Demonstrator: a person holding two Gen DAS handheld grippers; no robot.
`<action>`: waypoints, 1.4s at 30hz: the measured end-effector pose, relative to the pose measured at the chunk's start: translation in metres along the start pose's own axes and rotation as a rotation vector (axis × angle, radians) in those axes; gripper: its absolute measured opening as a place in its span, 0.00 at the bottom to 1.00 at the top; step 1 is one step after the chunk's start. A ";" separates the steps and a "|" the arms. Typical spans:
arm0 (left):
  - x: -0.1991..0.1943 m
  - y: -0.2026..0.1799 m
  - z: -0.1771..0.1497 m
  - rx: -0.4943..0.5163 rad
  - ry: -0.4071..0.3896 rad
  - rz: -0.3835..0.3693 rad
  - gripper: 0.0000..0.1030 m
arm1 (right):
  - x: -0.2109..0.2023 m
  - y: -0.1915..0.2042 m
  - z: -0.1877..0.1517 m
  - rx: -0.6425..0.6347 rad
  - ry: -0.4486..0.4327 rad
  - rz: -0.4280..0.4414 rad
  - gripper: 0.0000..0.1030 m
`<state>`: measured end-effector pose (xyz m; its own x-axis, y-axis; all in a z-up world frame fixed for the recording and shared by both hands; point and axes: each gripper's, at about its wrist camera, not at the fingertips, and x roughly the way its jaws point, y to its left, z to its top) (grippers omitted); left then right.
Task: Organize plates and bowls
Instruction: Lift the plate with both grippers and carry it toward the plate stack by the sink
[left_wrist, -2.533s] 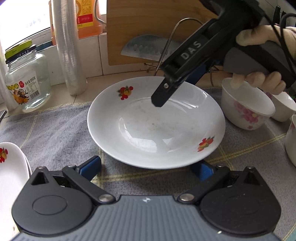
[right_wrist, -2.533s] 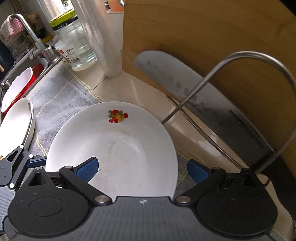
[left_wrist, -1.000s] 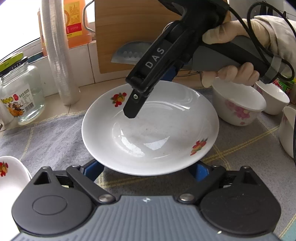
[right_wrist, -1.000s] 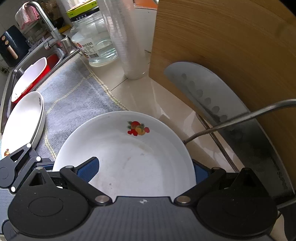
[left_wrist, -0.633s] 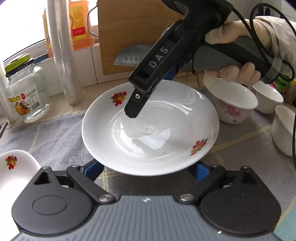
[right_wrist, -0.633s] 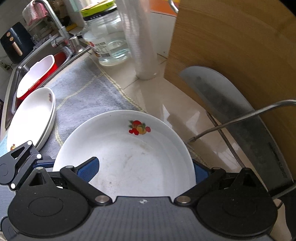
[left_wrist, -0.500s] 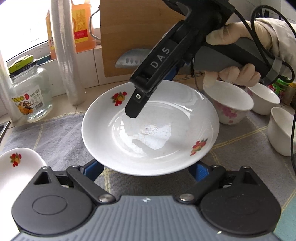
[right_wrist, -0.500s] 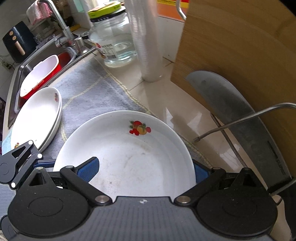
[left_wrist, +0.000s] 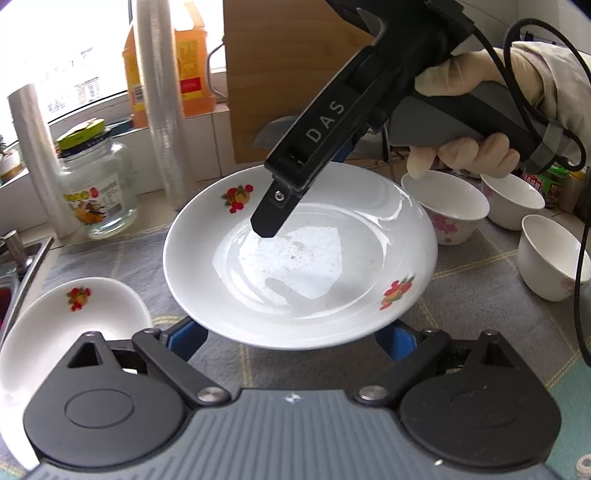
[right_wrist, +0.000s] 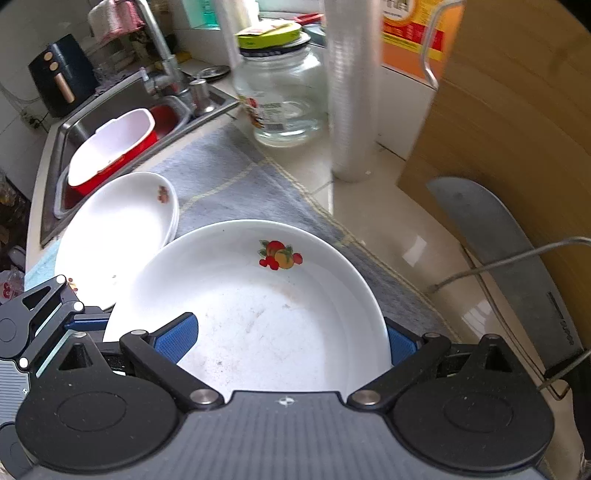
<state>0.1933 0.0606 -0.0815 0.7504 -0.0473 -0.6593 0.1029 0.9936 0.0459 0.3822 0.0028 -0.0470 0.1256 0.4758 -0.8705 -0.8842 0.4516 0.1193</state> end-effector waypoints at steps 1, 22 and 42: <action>-0.004 0.001 -0.002 -0.003 -0.003 0.003 0.93 | 0.000 0.004 0.001 -0.004 -0.002 0.001 1.00; -0.055 0.052 -0.034 -0.090 -0.004 0.118 0.93 | 0.021 0.089 0.044 -0.130 -0.013 0.062 1.00; -0.056 0.092 -0.051 -0.148 0.038 0.144 0.93 | 0.072 0.120 0.076 -0.157 0.034 0.100 1.00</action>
<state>0.1273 0.1603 -0.0787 0.7250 0.0973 -0.6818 -0.1026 0.9942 0.0328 0.3191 0.1488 -0.0592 0.0203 0.4852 -0.8741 -0.9512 0.2787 0.1326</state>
